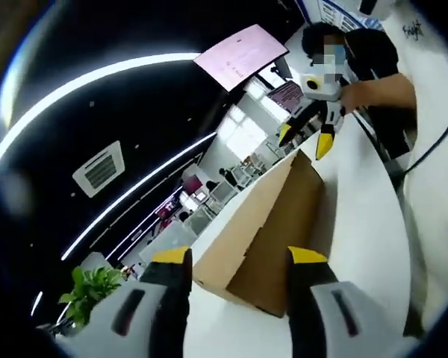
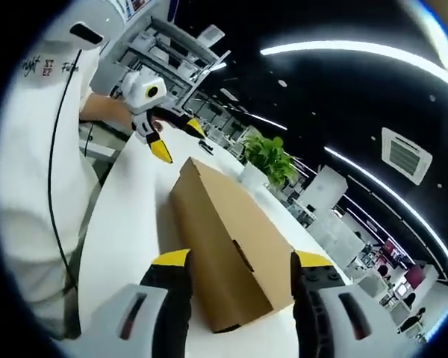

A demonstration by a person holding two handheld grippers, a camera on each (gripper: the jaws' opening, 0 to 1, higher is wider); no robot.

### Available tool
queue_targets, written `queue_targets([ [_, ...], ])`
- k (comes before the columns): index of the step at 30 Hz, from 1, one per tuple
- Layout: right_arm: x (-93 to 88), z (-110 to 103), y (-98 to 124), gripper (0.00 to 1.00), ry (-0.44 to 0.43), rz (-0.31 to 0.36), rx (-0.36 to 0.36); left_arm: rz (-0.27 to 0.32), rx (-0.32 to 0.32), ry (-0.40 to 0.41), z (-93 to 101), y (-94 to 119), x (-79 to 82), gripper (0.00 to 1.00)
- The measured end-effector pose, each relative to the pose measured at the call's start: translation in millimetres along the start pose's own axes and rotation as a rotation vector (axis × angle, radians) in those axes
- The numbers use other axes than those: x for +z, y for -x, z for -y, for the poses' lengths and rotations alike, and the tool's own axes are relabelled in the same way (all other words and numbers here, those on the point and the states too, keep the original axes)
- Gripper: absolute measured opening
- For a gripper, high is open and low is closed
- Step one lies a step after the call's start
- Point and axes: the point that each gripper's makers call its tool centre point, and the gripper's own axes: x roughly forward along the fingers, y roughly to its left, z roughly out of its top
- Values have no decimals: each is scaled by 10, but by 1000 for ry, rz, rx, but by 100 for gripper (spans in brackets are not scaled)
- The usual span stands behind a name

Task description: Operate the shoe box by opening the lid, removing the specified soft item, and placing it in the target area until the item is outside and the box remains undamaged.

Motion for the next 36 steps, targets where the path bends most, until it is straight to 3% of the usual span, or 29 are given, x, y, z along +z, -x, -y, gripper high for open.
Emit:
queue_targets([
  [2, -16, 14, -8, 52, 13, -13, -14, -23, 8, -23, 0, -14, -45, 51],
  [4, -24, 17, -10, 52, 27, -20, -18, -76, 33, -110, -29, -24, -138, 51],
  [5, -21, 9, -10, 52, 27, -21, -12, -95, 29, -99, -9, -42, -184, 51],
  [14, -22, -35, -31, 54, 74, -23, -12, -97, 19, -99, 19, -75, -178, 50],
  [22, -94, 40, -16, 53, 108, -63, -43, -102, 21, -91, -2, -91, -200, 51],
  [23, -284, -30, 26, 53, -7, -121, -66, -109, 26, -92, -4, -98, -214, 51],
  [28, -402, -12, -49, 53, 35, -125, -59, -104, 32, -96, 1, -118, -217, 52],
  [36, -357, 73, -76, 52, 106, -131, -74, -130, 23, -133, 26, -136, -267, 52],
])
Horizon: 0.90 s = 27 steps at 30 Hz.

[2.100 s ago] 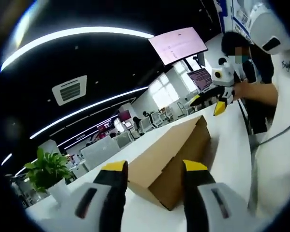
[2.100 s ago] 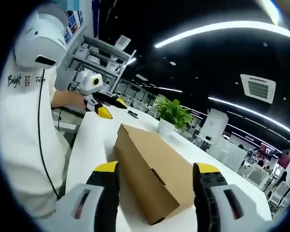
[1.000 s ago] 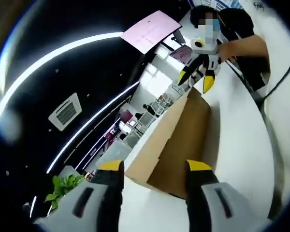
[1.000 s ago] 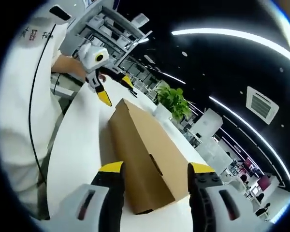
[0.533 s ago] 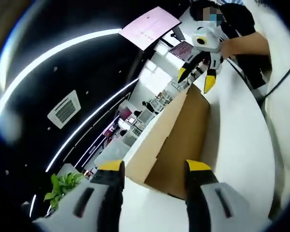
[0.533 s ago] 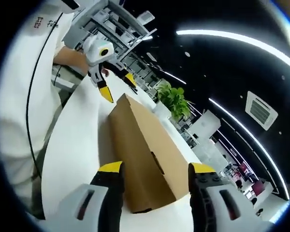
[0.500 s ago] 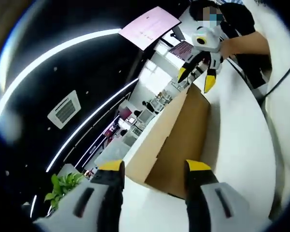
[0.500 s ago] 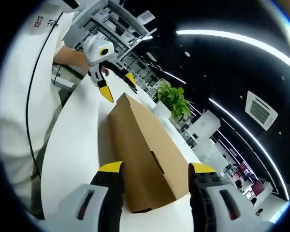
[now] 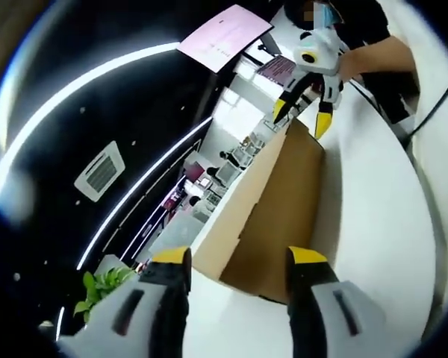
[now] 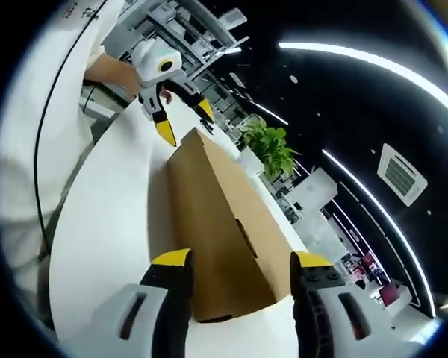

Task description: Operate the shoe box by opening the lid, removing the specified soft item, and placing it in the target area until the item is outside and the box remains undamaged.

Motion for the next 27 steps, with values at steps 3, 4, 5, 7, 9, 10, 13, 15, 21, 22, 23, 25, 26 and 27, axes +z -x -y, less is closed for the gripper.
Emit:
queue_targets([
  [3, -40, 4, -4, 52, 48, -25, 3, -9, 1, -9, -4, 1, -21, 52],
  [4, -61, 9, -10, 52, 55, -30, 5, -12, 2, -13, -5, 0, -26, 52],
  [5, -72, 8, -10, 52, 68, -35, 1, -15, 3, -19, -5, -1, -34, 51],
  [7, -87, 3, -13, 52, 79, -40, 0, -25, 3, -24, 2, -5, -53, 50],
  [9, -83, 0, -12, 51, 88, -39, -3, -24, 6, -31, 4, -10, -57, 50],
  [10, -87, 4, -13, 51, 88, -39, -3, -25, 6, -33, 7, -13, -59, 50],
  [13, -61, 4, -2, 50, 114, -36, -9, -32, 15, -67, 5, -19, -66, 50],
  [15, -69, 3, 1, 50, 126, -43, -8, -35, 20, -84, 6, -23, -70, 49],
  [21, -108, 43, 6, 48, 174, -76, -39, -43, 43, -93, -19, -33, -98, 46],
  [22, -109, 54, 7, 48, 182, -77, -49, -43, 42, -103, -14, -33, -97, 46],
  [23, -109, 50, 7, 48, 184, -77, -49, -43, 49, -113, -19, -31, -93, 45],
  [25, -111, 42, 8, 48, 193, -80, -48, -45, 52, -146, -13, -34, -91, 45],
  [26, -116, 45, 10, 48, 202, -84, -51, -66, 68, -208, -32, -29, -100, 45],
  [27, -118, 47, 11, 46, 215, -87, -53, -70, 76, -235, -30, -29, -96, 44],
])
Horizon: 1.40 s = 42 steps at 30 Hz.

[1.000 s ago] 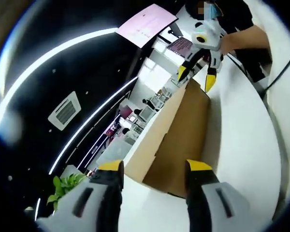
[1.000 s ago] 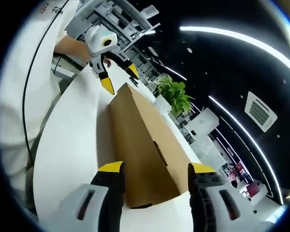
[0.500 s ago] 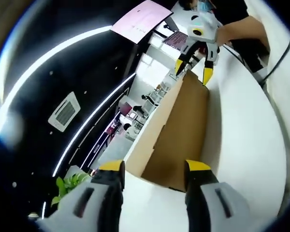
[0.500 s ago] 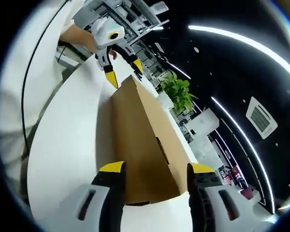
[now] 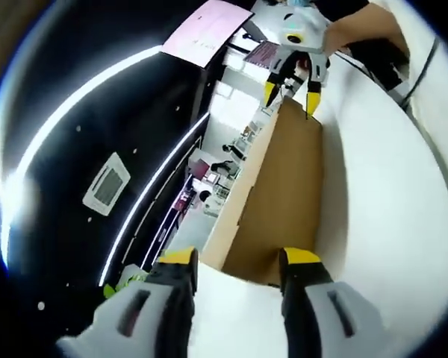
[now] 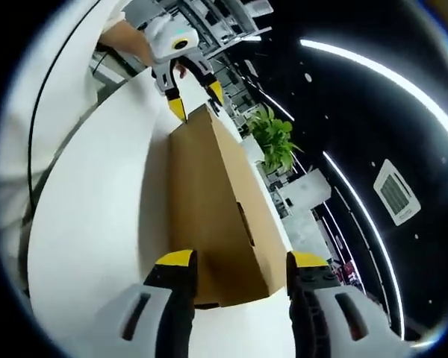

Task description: Operate the shoe box by opening the lid, removing the specified soft item, and placing it in the target area until the item is outside and the box remains undamaged.

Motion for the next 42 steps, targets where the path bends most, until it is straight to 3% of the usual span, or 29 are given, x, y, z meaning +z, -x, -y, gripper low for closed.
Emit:
queue_targets([
  [18, -10, -47, -5, 36, 68, -35, 8, -11, -11, -53, 61, -17, -39, 38],
  [25, 5, -43, 4, 35, 86, -41, 8, -10, -19, -34, 112, -18, -42, 31],
  [42, 22, -38, 7, 32, 117, -60, 8, -22, -19, -16, 108, -14, -35, 30],
])
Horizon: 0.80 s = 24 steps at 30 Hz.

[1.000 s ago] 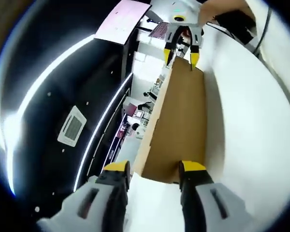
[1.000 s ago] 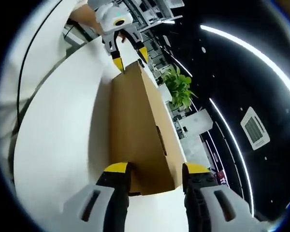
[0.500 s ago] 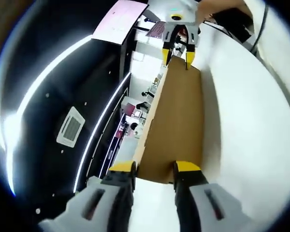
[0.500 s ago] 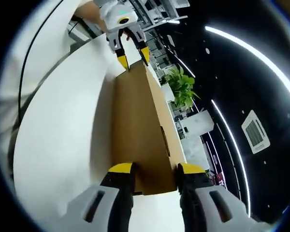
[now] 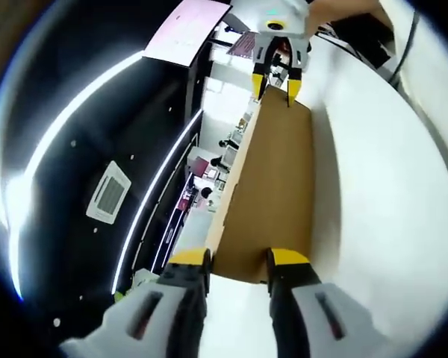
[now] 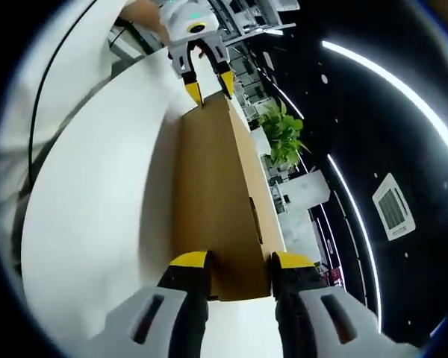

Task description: Operate the shoe box by opening the lid, removing the specified soft item, and placing it in the target area until the item is outside and the box remains undamaged.

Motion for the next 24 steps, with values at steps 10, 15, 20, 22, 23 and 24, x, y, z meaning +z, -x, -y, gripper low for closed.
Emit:
queue_targets([
  [10, -9, -4, -2, 31, 5, -12, 0, -15, 0, -11, 2, -1, 5, 30],
  [15, -8, 7, 0, 31, 7, -10, 2, -24, -3, -19, -2, 1, 9, 30],
  [20, 8, 34, 13, 31, -10, 1, -2, -16, 3, 9, -28, 12, 18, 30],
  [22, 11, 38, 16, 31, -8, 0, -2, -17, 6, 3, -35, 16, 23, 30],
  [23, 12, 41, 16, 31, -10, 1, -2, -19, 6, 3, -37, 18, 25, 30],
  [24, 14, 42, 18, 31, -12, 2, -3, -19, 8, 2, -42, 21, 28, 30],
])
